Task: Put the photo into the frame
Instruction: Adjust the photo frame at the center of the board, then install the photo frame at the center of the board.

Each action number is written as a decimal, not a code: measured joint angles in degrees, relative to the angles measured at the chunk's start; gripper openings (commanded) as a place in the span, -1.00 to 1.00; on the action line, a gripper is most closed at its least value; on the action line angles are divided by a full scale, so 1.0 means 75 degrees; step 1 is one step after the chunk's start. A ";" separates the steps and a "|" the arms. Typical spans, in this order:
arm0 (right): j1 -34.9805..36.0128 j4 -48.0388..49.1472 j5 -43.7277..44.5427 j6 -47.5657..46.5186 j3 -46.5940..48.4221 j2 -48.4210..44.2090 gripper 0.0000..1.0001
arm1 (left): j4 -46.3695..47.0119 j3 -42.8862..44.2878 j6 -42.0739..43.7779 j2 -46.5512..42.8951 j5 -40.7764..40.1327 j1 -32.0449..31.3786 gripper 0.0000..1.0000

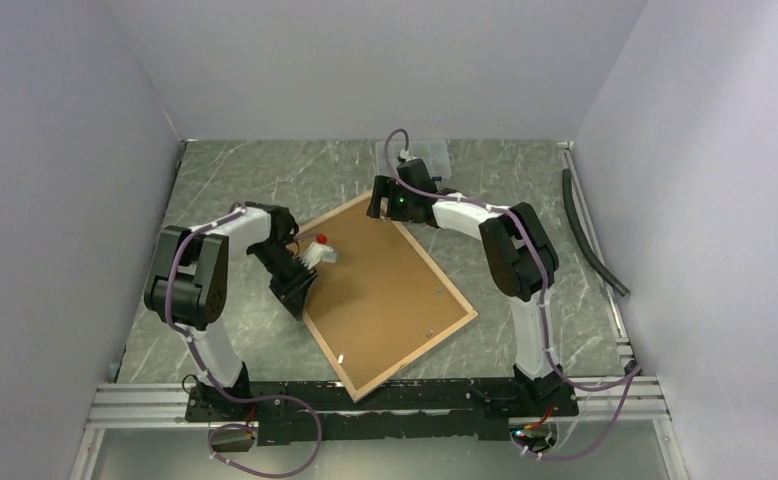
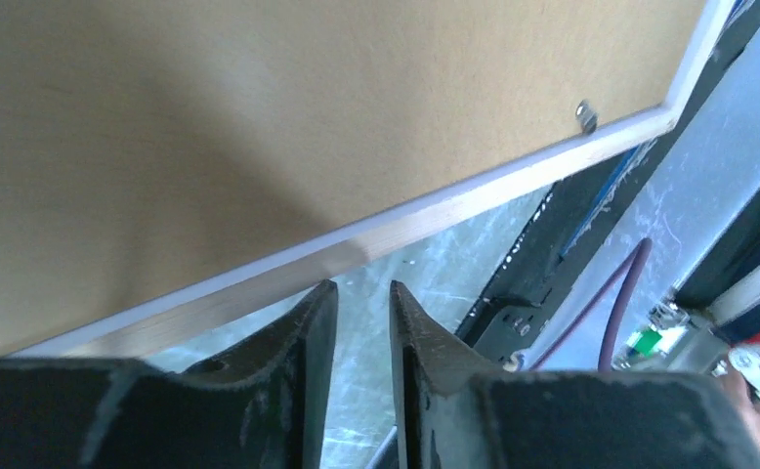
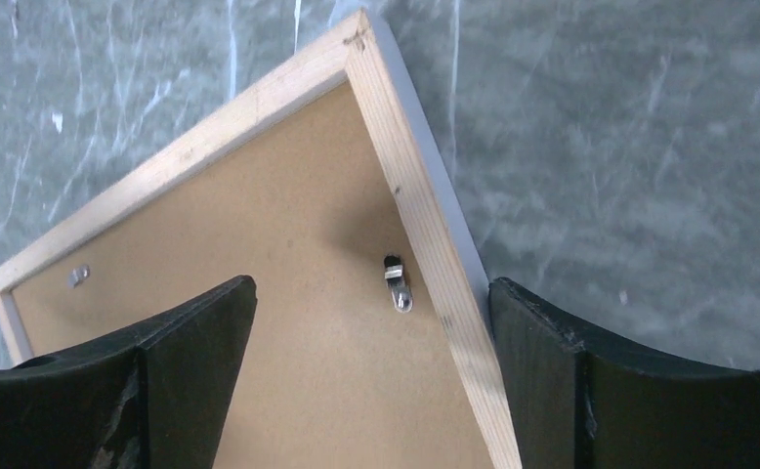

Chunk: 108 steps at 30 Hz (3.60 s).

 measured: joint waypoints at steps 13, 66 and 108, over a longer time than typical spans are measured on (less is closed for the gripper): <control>-0.0210 -0.2416 -0.0152 0.0358 -0.3733 -0.5455 0.95 | 0.1000 0.4418 -0.1087 0.1644 0.0589 0.2643 0.15; 0.0015 -0.1760 -0.0606 0.1113 -0.3724 -0.5001 0.32 | -0.0137 0.1113 0.0498 0.1454 0.1757 0.2541 -0.35; 0.2908 0.0259 -0.2381 0.0994 0.0475 0.0679 -0.32 | 0.0434 0.0979 -0.1037 0.1559 0.2127 0.2748 -0.63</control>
